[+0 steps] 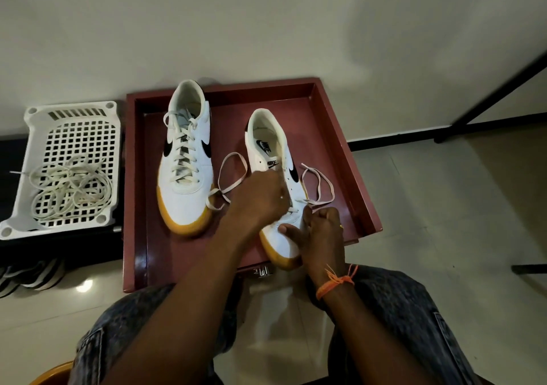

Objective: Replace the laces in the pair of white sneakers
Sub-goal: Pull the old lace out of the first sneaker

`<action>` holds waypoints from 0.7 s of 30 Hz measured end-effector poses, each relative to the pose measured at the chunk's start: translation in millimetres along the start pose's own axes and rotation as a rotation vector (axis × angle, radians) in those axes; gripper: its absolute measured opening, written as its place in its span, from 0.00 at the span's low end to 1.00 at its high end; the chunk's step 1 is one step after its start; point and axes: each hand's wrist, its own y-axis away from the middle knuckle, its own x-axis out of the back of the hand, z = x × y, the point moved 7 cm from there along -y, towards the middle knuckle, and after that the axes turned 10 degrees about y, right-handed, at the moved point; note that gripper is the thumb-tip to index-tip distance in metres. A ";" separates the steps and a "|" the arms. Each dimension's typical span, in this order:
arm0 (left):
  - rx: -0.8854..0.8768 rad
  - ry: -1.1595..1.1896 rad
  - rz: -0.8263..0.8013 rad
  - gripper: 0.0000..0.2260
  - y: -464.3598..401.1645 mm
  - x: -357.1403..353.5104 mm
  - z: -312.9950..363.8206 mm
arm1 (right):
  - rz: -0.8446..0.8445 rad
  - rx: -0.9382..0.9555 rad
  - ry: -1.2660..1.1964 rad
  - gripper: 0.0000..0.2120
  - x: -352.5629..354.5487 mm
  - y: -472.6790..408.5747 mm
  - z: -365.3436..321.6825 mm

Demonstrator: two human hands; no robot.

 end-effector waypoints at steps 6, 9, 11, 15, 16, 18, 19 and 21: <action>0.076 0.067 0.027 0.06 -0.1 0.8 1.3 | -0.006 -0.005 -0.003 0.31 1.3 0.7 -0.9; 0.248 0.302 0.056 0.06 -0.3 34.3 -15.1 | 0.010 0.006 -0.030 0.26 2.2 -0.5 2.2; 0.380 0.252 0.082 0.05 3.9 59.6 -33.8 | 0.017 0.005 -0.033 0.24 1.0 -0.2 2.3; 0.413 -0.027 0.057 0.02 7.5 81.0 -54.0 | 0.023 0.002 -0.020 0.25 -1.3 -1.9 2.1; 0.357 -0.026 0.065 0.02 5.5 77.7 -49.7 | 0.027 0.003 -0.026 0.25 -0.7 -1.8 2.2; 0.178 -0.051 0.139 0.05 2.5 70.1 -27.9 | 0.029 0.015 -0.026 0.27 0.5 -2.1 1.6; 0.082 -0.040 0.176 0.07 2.0 63.9 -15.1 | 0.025 0.020 -0.021 0.28 0.4 -2.5 1.1; -0.061 -0.051 0.175 0.08 0.6 42.6 3.8 | 0.017 0.020 -0.017 0.30 -0.2 -2.5 1.1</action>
